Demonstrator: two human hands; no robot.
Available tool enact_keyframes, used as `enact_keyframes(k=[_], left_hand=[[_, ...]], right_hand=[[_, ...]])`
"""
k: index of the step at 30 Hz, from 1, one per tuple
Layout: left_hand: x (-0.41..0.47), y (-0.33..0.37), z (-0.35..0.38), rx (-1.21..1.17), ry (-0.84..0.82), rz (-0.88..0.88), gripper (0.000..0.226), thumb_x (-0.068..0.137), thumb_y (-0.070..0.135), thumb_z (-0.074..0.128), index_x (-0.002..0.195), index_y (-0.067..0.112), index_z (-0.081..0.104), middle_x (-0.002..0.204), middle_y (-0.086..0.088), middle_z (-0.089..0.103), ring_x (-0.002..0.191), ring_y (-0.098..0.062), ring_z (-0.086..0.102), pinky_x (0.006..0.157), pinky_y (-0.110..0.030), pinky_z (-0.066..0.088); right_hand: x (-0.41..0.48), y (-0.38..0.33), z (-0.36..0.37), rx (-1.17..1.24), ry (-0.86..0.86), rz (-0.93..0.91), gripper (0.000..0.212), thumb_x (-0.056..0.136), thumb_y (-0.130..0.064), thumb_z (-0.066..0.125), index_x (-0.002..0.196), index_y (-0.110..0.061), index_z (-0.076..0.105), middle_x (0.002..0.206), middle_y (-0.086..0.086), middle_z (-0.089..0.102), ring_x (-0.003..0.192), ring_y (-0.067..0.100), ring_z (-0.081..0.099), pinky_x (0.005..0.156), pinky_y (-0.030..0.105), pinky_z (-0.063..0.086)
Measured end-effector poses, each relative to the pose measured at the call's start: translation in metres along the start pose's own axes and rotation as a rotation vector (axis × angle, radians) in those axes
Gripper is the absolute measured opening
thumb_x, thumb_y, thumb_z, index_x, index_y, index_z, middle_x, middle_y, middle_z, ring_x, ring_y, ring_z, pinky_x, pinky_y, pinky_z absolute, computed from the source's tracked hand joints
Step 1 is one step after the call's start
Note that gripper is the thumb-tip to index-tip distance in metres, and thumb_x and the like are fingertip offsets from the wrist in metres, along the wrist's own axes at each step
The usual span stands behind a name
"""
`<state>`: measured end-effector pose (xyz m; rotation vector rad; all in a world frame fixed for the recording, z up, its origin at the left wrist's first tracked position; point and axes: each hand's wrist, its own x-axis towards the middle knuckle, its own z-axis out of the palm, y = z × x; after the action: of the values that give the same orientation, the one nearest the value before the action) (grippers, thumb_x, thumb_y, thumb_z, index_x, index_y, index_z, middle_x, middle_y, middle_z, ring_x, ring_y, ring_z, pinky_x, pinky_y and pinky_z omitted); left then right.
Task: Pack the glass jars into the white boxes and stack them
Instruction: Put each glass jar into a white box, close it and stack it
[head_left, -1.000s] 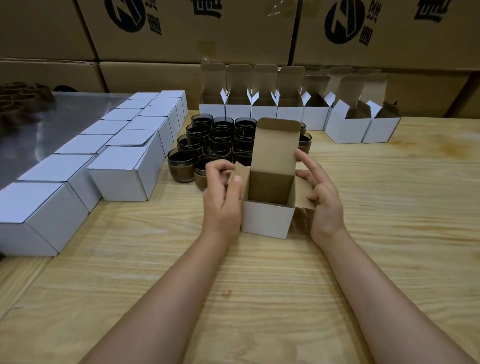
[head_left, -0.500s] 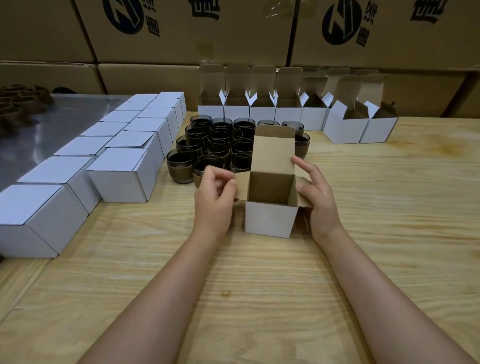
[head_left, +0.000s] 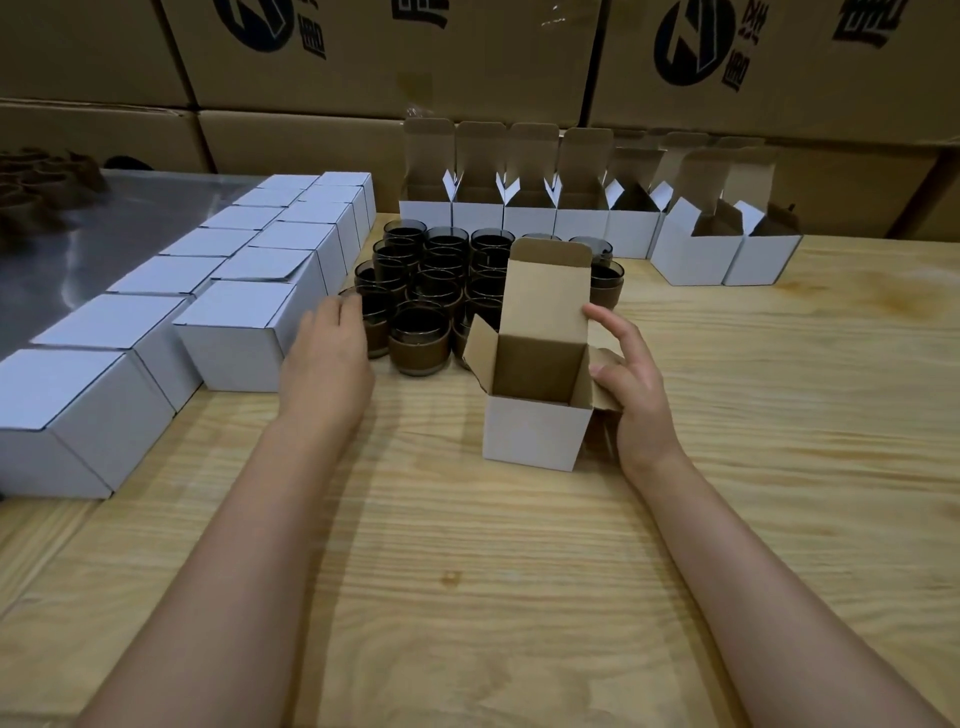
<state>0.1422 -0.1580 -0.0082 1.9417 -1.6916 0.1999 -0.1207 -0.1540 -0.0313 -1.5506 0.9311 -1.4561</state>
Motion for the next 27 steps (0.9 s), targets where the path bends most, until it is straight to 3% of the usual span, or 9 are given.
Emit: enact_keyframes(k=[3, 8, 10, 15, 19, 27], left_hand=[[0.000, -0.001, 0.002, -0.016, 0.035, 0.030, 0.025, 0.094, 0.008, 0.054, 0.118, 0.000, 0.056, 0.119, -0.017, 0.047, 0.110, -0.032, 0.039, 0.075, -0.043, 0.042], [0.000, -0.001, 0.000, 0.039, 0.091, 0.077, 0.027, 0.097, 0.022, 0.051, 0.107, -0.002, 0.059, 0.135, -0.022, 0.043, 0.129, -0.037, 0.030, 0.104, -0.044, 0.028], [-0.002, 0.001, -0.001, 0.017, 0.082, 0.061, 0.027, 0.098, 0.023, 0.048, 0.106, -0.002, 0.057, 0.136, -0.022, 0.043, 0.132, -0.037, 0.030, 0.108, -0.046, 0.026], [-0.004, 0.004, -0.009, -0.124, -0.001, -0.020, 0.022, 0.096, 0.029, 0.053, 0.099, 0.007, 0.055, 0.110, -0.013, 0.056, 0.107, -0.033, 0.047, 0.088, -0.043, 0.038], [-0.003, 0.004, -0.018, -0.230, 0.019, -0.099, 0.023, 0.088, 0.036, 0.064, 0.094, 0.015, 0.060, 0.097, -0.002, 0.056, 0.105, -0.030, 0.051, 0.081, -0.035, 0.037], [0.003, 0.033, -0.058, -0.404, 0.345, 0.026, 0.028, 0.083, 0.037, 0.070, 0.098, 0.014, 0.064, 0.104, 0.000, 0.063, 0.103, -0.025, 0.052, 0.079, -0.022, 0.030]], right_hand=[[0.000, 0.000, 0.001, -0.011, -0.006, -0.010, 0.052, 0.082, -0.015, 0.043, 0.134, -0.016, 0.046, 0.096, -0.026, 0.068, 0.089, -0.003, 0.063, 0.074, 0.015, 0.050], [0.000, 0.000, 0.000, 0.011, -0.008, -0.007, 0.052, 0.083, -0.016, 0.043, 0.134, -0.017, 0.046, 0.090, -0.018, 0.070, 0.085, 0.002, 0.065, 0.073, 0.016, 0.050], [0.000, 0.000, 0.000, 0.022, -0.008, -0.005, 0.052, 0.083, -0.015, 0.043, 0.134, -0.016, 0.045, 0.089, -0.017, 0.071, 0.084, 0.002, 0.066, 0.073, 0.017, 0.051], [-0.001, -0.001, 0.001, 0.002, -0.018, -0.019, 0.051, 0.084, -0.011, 0.040, 0.135, -0.009, 0.042, 0.093, -0.028, 0.068, 0.088, -0.007, 0.064, 0.071, 0.009, 0.048], [0.000, 0.000, 0.000, 0.010, -0.004, -0.008, 0.051, 0.083, -0.016, 0.043, 0.134, -0.017, 0.046, 0.085, -0.014, 0.071, 0.083, 0.001, 0.066, 0.069, 0.013, 0.049], [0.000, 0.000, 0.001, -0.005, -0.013, -0.009, 0.051, 0.083, -0.013, 0.041, 0.134, -0.013, 0.044, 0.091, -0.023, 0.070, 0.086, -0.003, 0.065, 0.071, 0.011, 0.048]])
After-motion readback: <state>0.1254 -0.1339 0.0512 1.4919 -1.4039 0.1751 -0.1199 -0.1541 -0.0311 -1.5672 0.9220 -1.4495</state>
